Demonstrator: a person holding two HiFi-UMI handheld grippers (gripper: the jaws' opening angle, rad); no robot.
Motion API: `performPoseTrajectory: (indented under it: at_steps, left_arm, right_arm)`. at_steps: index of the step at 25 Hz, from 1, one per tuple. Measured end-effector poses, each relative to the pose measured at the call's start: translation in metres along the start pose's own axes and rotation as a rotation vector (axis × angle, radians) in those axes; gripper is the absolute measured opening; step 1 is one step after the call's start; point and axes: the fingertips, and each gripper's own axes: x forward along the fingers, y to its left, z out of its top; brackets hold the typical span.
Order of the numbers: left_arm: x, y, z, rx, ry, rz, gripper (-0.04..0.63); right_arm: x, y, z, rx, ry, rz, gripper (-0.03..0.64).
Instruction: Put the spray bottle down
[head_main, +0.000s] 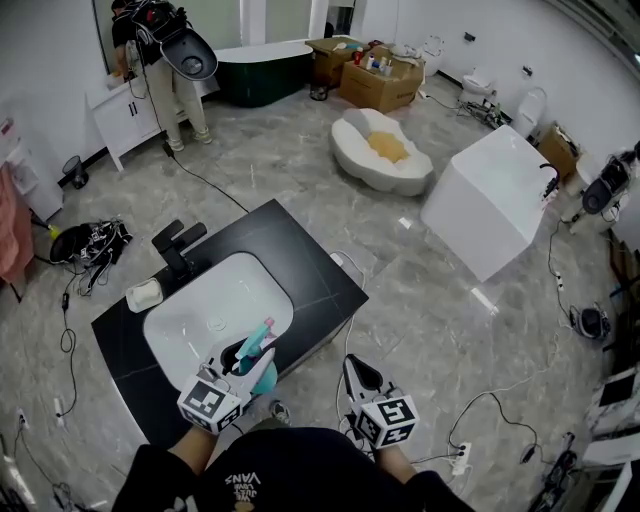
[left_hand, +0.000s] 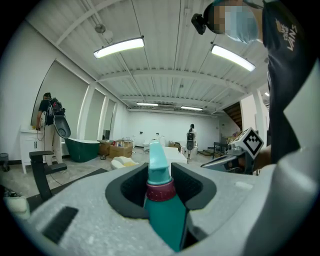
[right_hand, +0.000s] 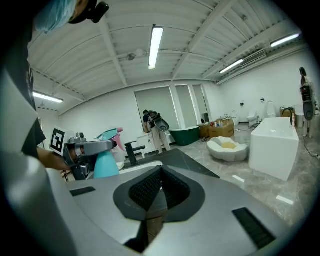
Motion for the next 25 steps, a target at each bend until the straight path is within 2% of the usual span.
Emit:
performPoseTrajectory:
  at_steps: [6, 10, 18, 25]
  left_arm:
    - [0.011, 0.032, -0.002, 0.001, -0.022, -0.025, 0.147]
    - [0.013, 0.058, -0.004, -0.019, -0.022, 0.006, 0.147]
    - [0.027, 0.111, 0.002, -0.018, -0.049, 0.137, 0.147]
    - [0.04, 0.157, 0.015, -0.018, -0.072, 0.341, 0.146]
  right_arm:
    - [0.032, -0.002, 0.004, 0.004, -0.012, -0.037, 0.005]
    - [0.049, 0.003, 0.007, 0.004, 0.003, -0.034, 0.005]
    - [0.097, -0.01, 0.02, -0.018, 0.047, 0.047, 0.005]
    - [0.163, -0.028, 0.043, -0.083, 0.117, 0.227, 0.005]
